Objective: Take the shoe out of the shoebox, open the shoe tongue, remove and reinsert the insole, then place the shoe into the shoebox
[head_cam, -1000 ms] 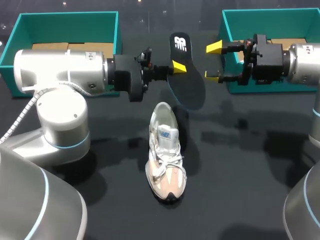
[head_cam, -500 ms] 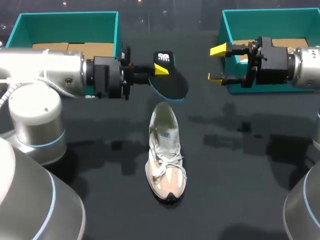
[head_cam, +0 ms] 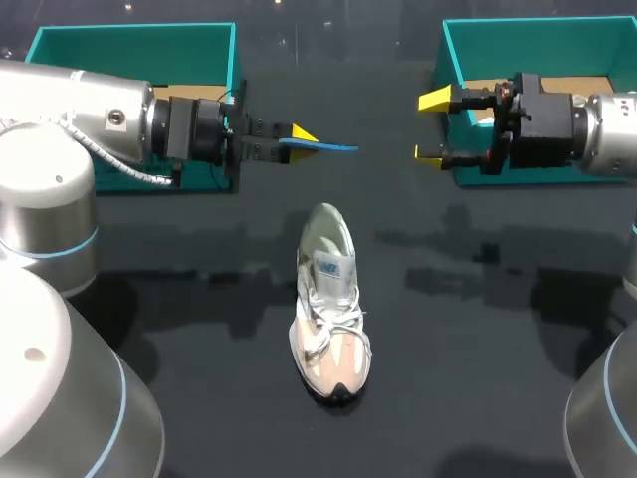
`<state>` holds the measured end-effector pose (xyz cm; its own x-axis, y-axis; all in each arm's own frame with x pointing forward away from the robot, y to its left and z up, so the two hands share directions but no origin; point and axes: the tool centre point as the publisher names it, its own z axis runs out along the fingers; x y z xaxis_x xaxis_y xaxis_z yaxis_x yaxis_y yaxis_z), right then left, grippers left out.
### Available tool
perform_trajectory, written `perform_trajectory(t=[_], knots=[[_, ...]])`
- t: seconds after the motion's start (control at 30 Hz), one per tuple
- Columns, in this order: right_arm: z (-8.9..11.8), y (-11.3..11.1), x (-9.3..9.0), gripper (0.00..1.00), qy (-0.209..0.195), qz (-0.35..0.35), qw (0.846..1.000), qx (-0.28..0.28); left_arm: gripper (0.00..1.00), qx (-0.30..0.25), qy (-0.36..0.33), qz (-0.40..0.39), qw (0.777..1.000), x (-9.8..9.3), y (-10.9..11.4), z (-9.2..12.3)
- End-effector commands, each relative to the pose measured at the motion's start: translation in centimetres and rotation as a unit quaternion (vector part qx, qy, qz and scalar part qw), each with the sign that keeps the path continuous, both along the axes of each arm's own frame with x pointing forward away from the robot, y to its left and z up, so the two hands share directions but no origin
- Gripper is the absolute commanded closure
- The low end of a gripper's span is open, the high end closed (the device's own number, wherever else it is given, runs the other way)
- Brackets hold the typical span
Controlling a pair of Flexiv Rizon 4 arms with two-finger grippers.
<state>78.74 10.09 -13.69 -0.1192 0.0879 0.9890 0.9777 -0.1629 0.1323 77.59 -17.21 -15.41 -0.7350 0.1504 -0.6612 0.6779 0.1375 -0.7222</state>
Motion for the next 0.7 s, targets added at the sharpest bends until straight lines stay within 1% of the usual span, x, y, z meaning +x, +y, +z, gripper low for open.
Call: perform_trajectory(t=[0.03, 0.07, 0.13, 0.27, 0.37, 0.43, 0.47, 0.5, 0.53, 0.57, 0.7], knots=[[0.1, 0.1, -0.1, 0.0, 0.001, -0.001, 1.0, -0.002, 1.0, 0.01, 0.082, -0.005, 0.997, 0.6, -1.0, 0.8], [0.1, 0.1, -0.1, 0.0, 0.001, -0.001, 1.0, -0.002, 1.0, 0.007, 0.12, -0.003, 0.993, 0.6, -1.1, 1.1], [0.1, 0.1, -0.1, 0.0, 0.001, -0.001, 1.0, -0.002, 1.0, 0.008, 0.213, 0.012, 0.977, 0.7, -1.4, 1.6], [0.1, 0.1, -0.1, 0.0, 0.001, -0.001, 1.0, -0.002, 1.0, 0.021, 0.328, 0.029, 0.944, 0.3, -1.6, 1.7], [0.1, 0.1, -0.1, 0.0, 0.001, -0.001, 1.0, -0.002, 1.0, 0.019, 0.404, 0.053, 0.913, 0.0, -1.5, 1.5], [0.1, 0.1, -0.1, 0.0, 0.001, -0.001, 1.0, -0.002, 1.0, 0.012, 0.481, 0.059, 0.875, -0.1, -1.2, 1.6], [0.1, 0.1, -0.1, 0.0, 0.001, -0.001, 1.0, -0.002, 1.0, 0.006, 0.535, 0.053, 0.843, -0.1, -1.1, 1.7], [0.1, 0.1, -0.1, 0.0, 0.001, -0.001, 1.0, -0.002, 1.0, 0.002, 0.573, 0.046, 0.818, 0.0, -0.9, 1.8], [0.1, 0.1, -0.1, 0.0, 0.001, -0.001, 1.0, -0.002, 1.0, -0.011, 0.584, 0.042, 0.811, -0.2, -0.7, 1.8], [0.1, 0.1, -0.1, 0.0, 0.001, -0.001, 1.0, -0.002, 1.0, -0.023, 0.563, 0.034, 0.825, -0.6, -0.6, 1.9], [0.1, 0.1, -0.1, 0.0, 0.001, -0.001, 1.0, -0.002, 1.0, -0.023, 0.563, 0.034, 0.825, -0.6, -0.6, 1.9]])
